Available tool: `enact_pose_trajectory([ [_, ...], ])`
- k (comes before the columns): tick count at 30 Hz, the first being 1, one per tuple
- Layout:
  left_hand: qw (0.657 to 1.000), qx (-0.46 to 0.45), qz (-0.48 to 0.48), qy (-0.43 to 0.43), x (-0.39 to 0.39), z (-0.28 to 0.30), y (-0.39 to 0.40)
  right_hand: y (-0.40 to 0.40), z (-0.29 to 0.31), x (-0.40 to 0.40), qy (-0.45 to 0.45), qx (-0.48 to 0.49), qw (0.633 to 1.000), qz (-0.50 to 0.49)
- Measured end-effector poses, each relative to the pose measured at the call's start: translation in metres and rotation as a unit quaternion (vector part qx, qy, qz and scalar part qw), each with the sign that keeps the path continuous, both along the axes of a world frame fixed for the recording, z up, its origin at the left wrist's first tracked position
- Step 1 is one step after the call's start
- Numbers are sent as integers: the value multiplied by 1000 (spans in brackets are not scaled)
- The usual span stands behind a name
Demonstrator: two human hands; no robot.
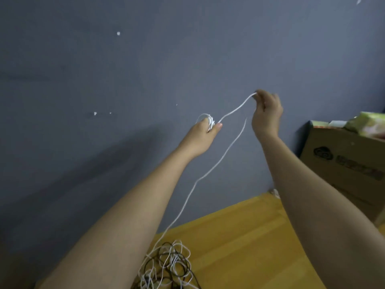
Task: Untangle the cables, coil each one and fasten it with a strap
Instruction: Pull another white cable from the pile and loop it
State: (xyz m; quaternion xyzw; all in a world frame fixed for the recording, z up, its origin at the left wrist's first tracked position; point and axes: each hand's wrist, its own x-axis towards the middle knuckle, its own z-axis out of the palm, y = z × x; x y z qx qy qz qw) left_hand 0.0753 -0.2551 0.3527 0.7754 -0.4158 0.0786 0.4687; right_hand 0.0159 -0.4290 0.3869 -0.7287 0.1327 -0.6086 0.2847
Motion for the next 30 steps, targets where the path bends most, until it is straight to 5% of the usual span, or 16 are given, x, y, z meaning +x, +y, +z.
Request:
enact_pose_trajectory([
  [5, 998, -47, -18, -35, -1, 36, -14, -15, 36, -7, -18, -15, 999, 26],
  [10, 995, -35, -47, 83, 11, -20, -1, -4, -46, 7, 40, 126, 982, 138],
  [15, 980, 2, -68, 186, -2, -77, 35, 47, -125, 9, 89, 309, 913, 252],
  [20, 970, 11, -91, 227, -24, -116, 72, 81, -175, 11, 123, 280, 913, 269],
  [30, 912, -121, -106, 378, -34, -148, 113, 144, -250, 12, 282, 262, 860, 336],
])
